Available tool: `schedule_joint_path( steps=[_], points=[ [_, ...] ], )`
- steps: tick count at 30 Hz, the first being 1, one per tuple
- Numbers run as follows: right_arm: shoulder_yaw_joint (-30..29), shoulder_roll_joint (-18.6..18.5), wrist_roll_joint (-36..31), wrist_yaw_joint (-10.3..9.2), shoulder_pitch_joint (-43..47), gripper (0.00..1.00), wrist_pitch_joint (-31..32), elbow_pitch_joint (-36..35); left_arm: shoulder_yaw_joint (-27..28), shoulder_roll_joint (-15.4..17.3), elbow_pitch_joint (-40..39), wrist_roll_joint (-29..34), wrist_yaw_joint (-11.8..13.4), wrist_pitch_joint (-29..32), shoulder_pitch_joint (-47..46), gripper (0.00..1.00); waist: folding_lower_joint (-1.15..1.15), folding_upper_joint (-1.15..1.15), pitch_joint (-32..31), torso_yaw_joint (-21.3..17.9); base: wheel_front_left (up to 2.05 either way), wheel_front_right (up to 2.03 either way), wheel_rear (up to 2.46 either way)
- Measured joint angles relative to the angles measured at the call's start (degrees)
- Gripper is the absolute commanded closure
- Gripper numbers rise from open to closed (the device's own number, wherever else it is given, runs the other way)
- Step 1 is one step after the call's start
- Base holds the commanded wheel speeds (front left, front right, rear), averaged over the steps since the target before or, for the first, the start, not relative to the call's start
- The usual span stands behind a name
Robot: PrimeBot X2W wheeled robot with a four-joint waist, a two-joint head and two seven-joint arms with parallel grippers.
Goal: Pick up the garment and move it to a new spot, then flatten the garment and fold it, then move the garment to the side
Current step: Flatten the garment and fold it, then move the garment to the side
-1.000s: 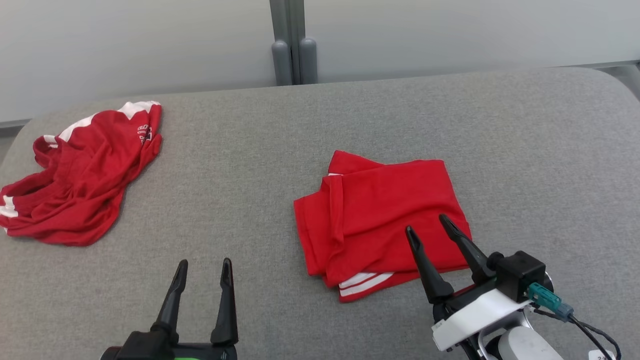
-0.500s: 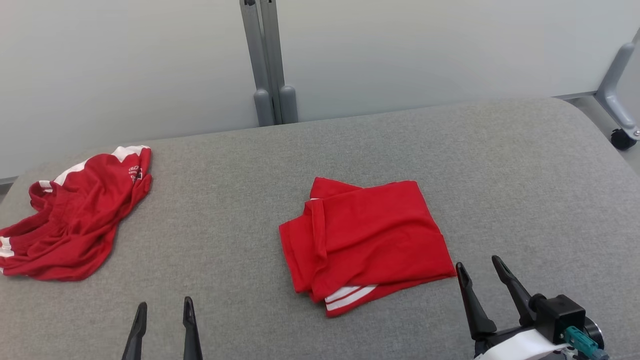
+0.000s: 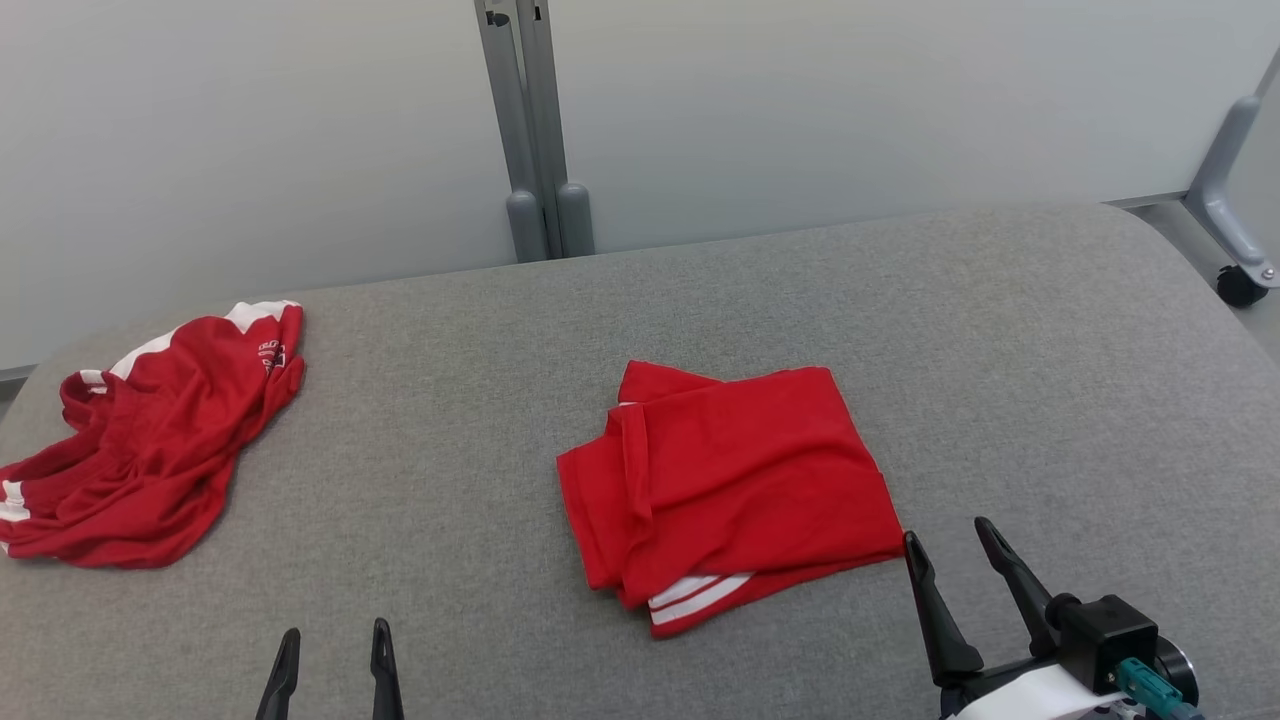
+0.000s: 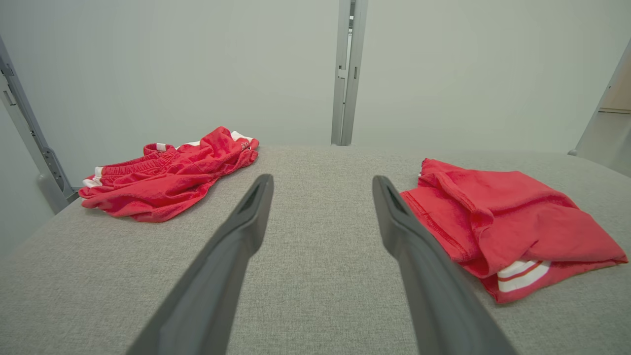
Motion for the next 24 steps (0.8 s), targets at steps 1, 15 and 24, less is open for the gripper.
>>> schedule_joint_path(
  steps=[1,15,24],
  points=[
    [0.12,0.0,0.0,0.0,-0.02,0.0,0.01,-0.01,-0.05,0.0,0.04,0.09,0.01,-0.01,0.03,0.0,0.0,0.0,0.03,0.02,0.0,0.0,0.0],
    [1.33,-0.03,0.0,0.0,-0.36,0.0,0.0,-0.08,-0.35,0.0,0.4,0.09,0.36,0.0,0.03,0.0,0.0,0.0,0.45,0.29,0.0,0.0,0.0],
    [1.29,0.04,0.0,0.0,-0.36,0.0,0.01,-0.16,-0.4,0.0,0.8,0.09,0.44,-0.01,-0.01,0.0,0.0,0.0,0.86,0.76,0.0,0.0,0.0]
  ],
)
